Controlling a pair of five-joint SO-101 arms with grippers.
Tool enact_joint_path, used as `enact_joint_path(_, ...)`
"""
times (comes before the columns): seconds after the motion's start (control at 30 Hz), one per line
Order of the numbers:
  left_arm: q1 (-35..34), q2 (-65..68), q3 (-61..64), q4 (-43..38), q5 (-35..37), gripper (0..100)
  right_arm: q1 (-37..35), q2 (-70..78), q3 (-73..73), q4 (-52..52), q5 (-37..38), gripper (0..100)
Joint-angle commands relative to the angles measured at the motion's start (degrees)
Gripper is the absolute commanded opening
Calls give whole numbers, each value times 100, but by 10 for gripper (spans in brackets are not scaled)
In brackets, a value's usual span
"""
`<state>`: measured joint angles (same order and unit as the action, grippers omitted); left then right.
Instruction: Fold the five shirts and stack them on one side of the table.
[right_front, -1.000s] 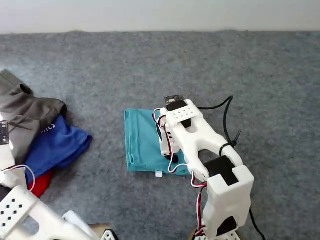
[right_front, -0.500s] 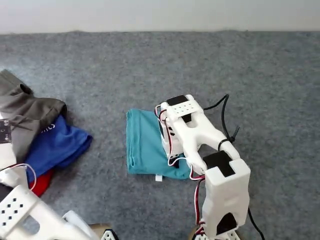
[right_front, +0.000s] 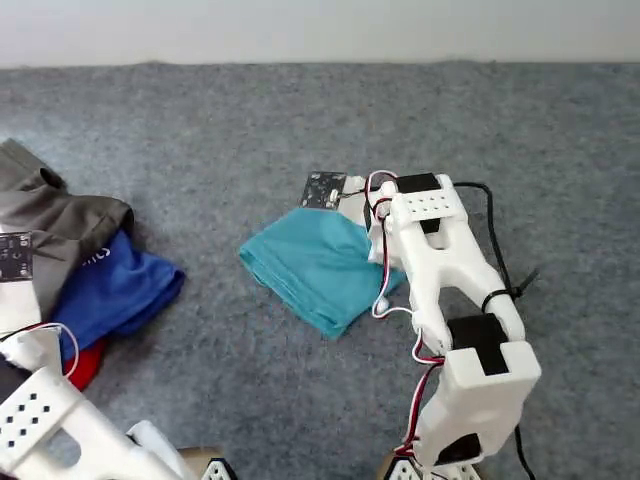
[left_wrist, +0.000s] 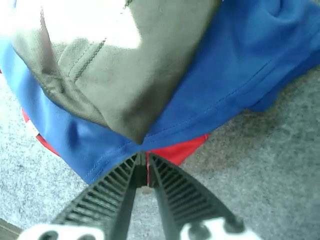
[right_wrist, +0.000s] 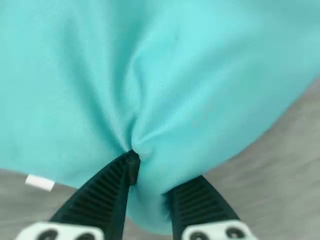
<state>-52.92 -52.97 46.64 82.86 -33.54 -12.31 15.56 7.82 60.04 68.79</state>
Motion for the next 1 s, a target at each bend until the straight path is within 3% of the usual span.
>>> enact_joint_path(0.0,26,-26,-13,-35,-9,18,13,-330,-97,-971,598,10)
enact_joint_path(0.37,0,-26,532,-35,-9,18,-13,-215,-105,-1640,571,17)
enact_joint_path(0.47,0,-26,549,-35,9,18,84,-224,-97,-1622,448,65)
enact_joint_path(0.67,0,-26,523,-35,9,18,189,-409,-105,-1622,-1284,204)
enact_joint_path(0.97,0,-26,523,-35,9,18,171,-1165,-105,-1130,-3376,252)
